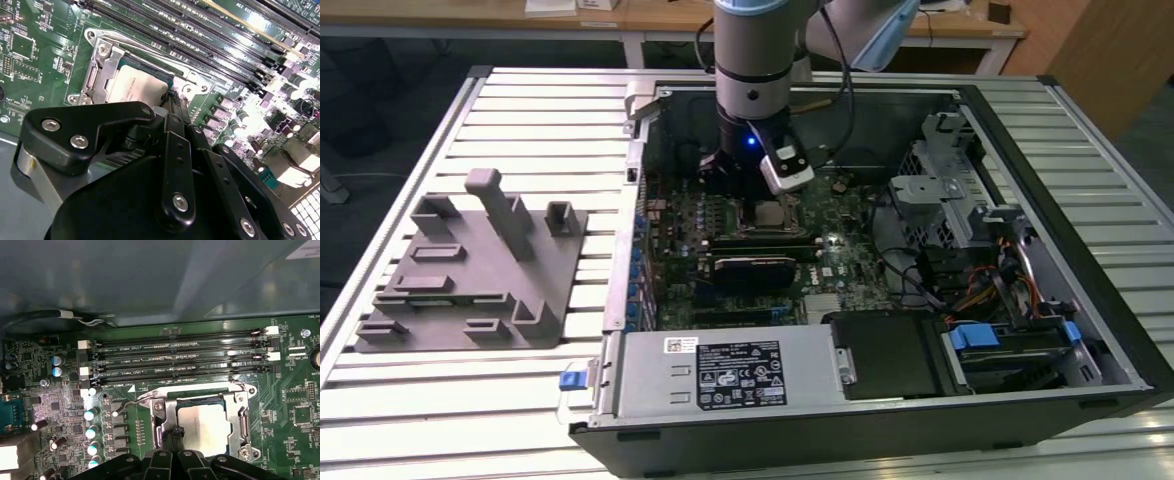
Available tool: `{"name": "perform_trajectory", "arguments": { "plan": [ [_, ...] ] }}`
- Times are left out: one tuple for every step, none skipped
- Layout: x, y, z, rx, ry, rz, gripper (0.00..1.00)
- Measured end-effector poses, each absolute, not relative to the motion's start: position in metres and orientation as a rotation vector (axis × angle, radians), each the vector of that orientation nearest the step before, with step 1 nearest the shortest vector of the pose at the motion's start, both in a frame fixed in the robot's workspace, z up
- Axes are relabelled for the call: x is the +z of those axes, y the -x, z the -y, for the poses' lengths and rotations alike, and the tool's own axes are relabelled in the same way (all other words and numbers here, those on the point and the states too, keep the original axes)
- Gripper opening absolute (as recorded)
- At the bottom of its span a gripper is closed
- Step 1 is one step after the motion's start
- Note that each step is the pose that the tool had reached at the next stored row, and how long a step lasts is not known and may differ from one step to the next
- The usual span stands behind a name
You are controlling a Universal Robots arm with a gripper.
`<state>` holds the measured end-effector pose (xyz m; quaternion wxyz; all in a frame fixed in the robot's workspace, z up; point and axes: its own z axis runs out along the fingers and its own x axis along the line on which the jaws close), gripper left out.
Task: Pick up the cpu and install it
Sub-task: 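Close the cpu cover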
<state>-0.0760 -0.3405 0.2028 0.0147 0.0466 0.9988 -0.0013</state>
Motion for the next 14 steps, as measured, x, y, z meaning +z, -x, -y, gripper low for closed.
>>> {"name": "perform_trajectory", "arguments": {
  "plan": [
    [0.2021,0.0760,0.3405,-0.004,-0.144,-3.109,0.11],
    [0.2015,0.0760,0.3405,-0.004,-0.144,-3.109,0.11],
    [0.2009,0.0760,0.3406,-0.004,-0.143,-3.109,0.11],
    [0.2005,0.0760,0.3406,-0.004,-0.142,-3.109,0.11],
    [0.1999,0.0761,0.3406,-0.004,-0.141,-3.109,0.11],
    [0.1993,0.0761,0.3407,-0.004,-0.141,-3.109,0.11],
    [0.1987,0.0762,0.3408,-0.004,-0.140,-3.109,0.11],
    [0.1982,0.0763,0.3409,-0.004,-0.139,-3.109,0.11],
    [0.1979,0.0765,0.3410,-0.004,-0.138,-3.109,0.11],
    [0.1978,0.0766,0.3410,-0.005,-0.138,-3.109,0.11],
    [0.1978,0.0766,0.3410,-0.005,-0.138,-3.109,0.11],
    [0.1977,0.0765,0.3409,-0.004,-0.137,-3.109,0.11],
    [0.1977,0.0766,0.3409,-0.004,-0.137,-3.109,0.11],
    [0.1976,0.0767,0.3409,-0.004,-0.137,-3.109,0.11]
  ]
}}
